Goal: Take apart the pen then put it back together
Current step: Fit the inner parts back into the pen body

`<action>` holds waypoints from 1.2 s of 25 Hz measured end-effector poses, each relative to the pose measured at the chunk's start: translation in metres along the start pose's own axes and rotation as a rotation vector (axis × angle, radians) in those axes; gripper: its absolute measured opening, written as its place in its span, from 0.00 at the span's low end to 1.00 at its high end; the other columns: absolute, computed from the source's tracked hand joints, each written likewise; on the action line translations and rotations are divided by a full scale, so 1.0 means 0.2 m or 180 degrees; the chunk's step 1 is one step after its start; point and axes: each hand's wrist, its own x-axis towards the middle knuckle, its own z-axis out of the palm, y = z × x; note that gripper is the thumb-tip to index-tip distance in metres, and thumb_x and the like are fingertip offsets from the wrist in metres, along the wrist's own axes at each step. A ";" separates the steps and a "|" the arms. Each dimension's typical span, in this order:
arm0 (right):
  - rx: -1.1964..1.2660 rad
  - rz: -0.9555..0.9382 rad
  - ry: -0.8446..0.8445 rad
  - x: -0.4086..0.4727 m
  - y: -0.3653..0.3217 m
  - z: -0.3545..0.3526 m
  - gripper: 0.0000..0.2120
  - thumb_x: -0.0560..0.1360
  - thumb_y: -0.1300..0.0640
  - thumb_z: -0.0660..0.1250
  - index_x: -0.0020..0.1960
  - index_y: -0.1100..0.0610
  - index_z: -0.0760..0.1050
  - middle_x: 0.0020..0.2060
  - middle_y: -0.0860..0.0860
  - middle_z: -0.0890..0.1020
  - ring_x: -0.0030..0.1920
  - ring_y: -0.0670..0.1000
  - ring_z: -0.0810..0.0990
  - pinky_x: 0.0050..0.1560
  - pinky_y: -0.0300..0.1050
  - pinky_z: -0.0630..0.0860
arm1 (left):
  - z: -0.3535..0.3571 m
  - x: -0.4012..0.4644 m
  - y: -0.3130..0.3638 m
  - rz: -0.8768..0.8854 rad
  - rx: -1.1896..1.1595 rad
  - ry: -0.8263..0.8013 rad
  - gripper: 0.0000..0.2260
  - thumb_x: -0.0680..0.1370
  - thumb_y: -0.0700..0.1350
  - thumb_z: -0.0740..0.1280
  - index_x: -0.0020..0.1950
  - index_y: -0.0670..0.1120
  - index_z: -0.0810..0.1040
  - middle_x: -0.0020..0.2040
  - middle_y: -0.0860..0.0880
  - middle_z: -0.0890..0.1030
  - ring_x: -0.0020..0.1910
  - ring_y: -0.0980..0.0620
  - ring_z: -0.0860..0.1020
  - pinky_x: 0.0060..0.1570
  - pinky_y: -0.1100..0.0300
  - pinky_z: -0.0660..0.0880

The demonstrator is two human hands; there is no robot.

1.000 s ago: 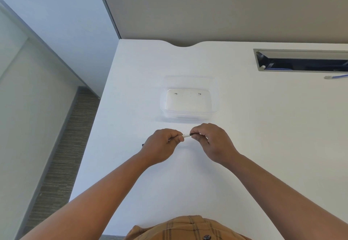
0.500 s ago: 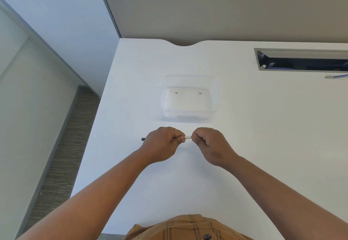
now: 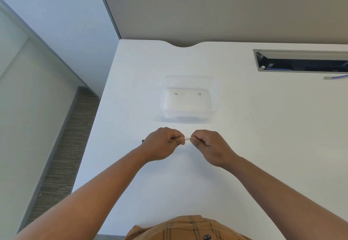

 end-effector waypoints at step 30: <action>-0.0407 -0.0184 0.0577 -0.02 0.05 -0.02 0.08 0.83 0.53 0.63 0.52 0.50 0.81 0.39 0.42 0.78 0.38 0.45 0.74 0.39 0.39 0.70 | 0.01 0.08 0.06 0.0017 0.0090 -0.0072 0.11 0.82 0.52 0.63 0.42 0.61 0.81 0.32 0.55 0.76 0.30 0.53 0.70 0.35 0.57 0.68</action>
